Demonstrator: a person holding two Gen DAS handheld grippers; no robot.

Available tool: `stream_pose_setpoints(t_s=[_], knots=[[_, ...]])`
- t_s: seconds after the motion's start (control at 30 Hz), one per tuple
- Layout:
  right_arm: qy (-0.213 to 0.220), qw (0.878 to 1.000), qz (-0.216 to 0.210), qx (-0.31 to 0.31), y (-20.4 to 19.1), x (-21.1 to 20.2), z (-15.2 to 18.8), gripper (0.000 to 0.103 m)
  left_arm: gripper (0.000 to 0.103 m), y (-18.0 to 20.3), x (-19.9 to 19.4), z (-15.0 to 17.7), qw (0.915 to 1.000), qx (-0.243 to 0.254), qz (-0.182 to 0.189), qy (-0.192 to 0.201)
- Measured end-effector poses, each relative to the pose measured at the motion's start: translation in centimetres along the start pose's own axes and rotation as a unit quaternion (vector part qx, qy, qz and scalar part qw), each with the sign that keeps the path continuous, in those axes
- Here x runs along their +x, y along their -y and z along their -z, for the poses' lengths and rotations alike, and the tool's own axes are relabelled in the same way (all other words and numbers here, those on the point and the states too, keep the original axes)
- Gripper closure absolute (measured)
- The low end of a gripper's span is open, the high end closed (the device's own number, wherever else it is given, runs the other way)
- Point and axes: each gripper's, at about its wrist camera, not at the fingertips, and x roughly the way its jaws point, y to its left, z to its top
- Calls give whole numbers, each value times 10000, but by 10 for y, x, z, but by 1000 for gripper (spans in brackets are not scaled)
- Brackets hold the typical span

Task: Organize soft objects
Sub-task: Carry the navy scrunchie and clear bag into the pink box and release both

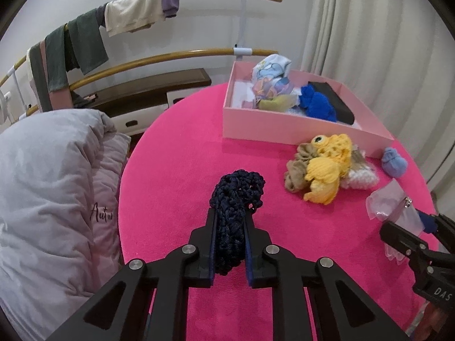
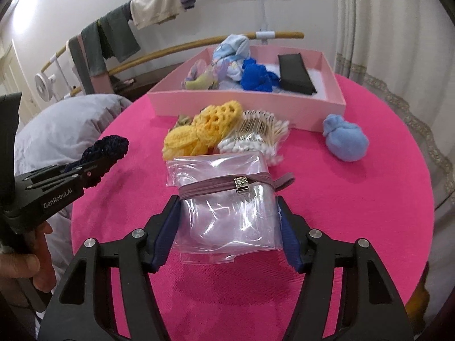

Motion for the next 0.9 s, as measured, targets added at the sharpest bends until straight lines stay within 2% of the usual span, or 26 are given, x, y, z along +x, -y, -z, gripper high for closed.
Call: stream_pose_setpoints(t_s=[0.57,0.9], knots=[[272,9995,-36,123,11,-23,-14,42,91,22,-30,-17,9996,195,29,205],[631,9980,75,32,22,-36,-60,41,91,33,-30,-62,9982,239,185,513]])
